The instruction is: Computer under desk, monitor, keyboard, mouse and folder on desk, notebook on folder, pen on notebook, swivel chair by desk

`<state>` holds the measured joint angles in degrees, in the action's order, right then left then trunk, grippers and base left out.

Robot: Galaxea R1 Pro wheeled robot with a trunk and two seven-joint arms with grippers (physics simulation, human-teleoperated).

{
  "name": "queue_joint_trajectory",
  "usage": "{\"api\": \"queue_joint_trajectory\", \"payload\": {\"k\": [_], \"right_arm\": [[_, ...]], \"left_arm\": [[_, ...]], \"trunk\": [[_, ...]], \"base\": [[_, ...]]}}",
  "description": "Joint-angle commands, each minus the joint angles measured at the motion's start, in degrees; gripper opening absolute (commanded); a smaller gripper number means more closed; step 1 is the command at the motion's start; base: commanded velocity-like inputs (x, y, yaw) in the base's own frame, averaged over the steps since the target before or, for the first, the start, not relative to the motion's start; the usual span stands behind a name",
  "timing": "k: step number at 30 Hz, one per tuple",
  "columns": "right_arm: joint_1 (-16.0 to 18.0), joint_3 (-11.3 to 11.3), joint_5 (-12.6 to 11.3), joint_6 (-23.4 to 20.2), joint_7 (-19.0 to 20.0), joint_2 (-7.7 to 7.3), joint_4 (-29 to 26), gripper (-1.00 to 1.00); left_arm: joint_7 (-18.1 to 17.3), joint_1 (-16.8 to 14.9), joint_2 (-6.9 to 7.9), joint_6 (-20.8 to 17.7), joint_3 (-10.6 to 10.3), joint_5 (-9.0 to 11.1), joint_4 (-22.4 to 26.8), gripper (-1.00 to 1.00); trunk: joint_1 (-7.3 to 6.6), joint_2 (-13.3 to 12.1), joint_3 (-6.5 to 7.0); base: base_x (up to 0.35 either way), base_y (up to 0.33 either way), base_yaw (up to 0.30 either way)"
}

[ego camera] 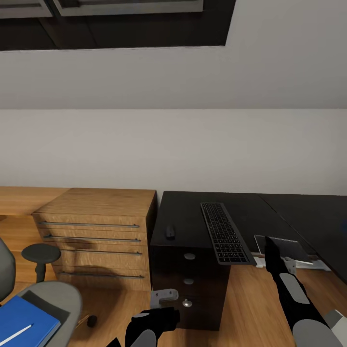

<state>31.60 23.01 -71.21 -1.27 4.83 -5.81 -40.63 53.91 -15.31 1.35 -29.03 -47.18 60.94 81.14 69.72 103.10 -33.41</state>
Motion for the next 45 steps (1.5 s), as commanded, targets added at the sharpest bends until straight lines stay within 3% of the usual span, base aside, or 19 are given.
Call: {"api": "queue_joint_trajectory", "payload": {"k": [1, 22, 45], "right_arm": [[0.0, 0.1, -0.6, -0.1, 0.3, 0.01, 0.0, 1.0], [0.0, 0.1, -0.6, -0.1, 0.4, 0.01, 0.1, 1.0], [0.0, 0.1, -0.6, -0.1, 0.4, 0.08, 0.1, 1.0]], "left_arm": [[0.4, -0.1, 0.04, -0.1, -0.1, 0.3, 0.1, 1.0], [0.4, -0.1, -0.02, -0.1, -0.2, 0.3, 0.1, 1.0], [0.4, -0.1, 0.03, -0.1, -0.2, 0.3, 0.1, 1.0]], "trunk": [[-0.01, 0.0, -0.06], [-0.01, 0.0, -0.06], [-0.01, 0.0, -0.06]], "base": [[0.0, 0.0, 0.0], [-0.116, 0.0, 0.0], [-0.261, 0.0, 0.0]]}}
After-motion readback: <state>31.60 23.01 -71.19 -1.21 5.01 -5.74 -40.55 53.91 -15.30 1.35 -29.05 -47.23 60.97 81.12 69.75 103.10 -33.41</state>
